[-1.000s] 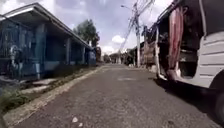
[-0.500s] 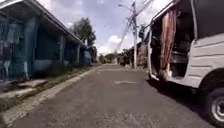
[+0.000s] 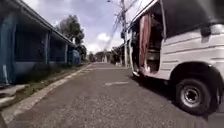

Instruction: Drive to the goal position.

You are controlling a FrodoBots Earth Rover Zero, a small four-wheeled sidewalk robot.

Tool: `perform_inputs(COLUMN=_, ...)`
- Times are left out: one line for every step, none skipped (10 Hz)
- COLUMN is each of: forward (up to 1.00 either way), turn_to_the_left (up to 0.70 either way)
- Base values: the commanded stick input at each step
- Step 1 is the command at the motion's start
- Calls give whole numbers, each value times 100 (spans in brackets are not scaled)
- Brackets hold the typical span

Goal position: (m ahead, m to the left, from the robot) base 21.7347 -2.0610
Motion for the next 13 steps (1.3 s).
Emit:
perform_inputs(forward=70, turn_to_the_left=0)
perform_inputs(forward=70, turn_to_the_left=0)
perform_inputs(forward=70, turn_to_the_left=0)
perform_inputs(forward=70, turn_to_the_left=0)
perform_inputs(forward=70, turn_to_the_left=0)
perform_inputs(forward=70, turn_to_the_left=2)
perform_inputs(forward=70, turn_to_the_left=0)
perform_inputs(forward=70, turn_to_the_left=0)
perform_inputs(forward=70, turn_to_the_left=0)
perform_inputs(forward=70, turn_to_the_left=0)
perform_inputs(forward=70, turn_to_the_left=0)
perform_inputs(forward=70, turn_to_the_left=0)
perform_inputs(forward=70, turn_to_the_left=0)
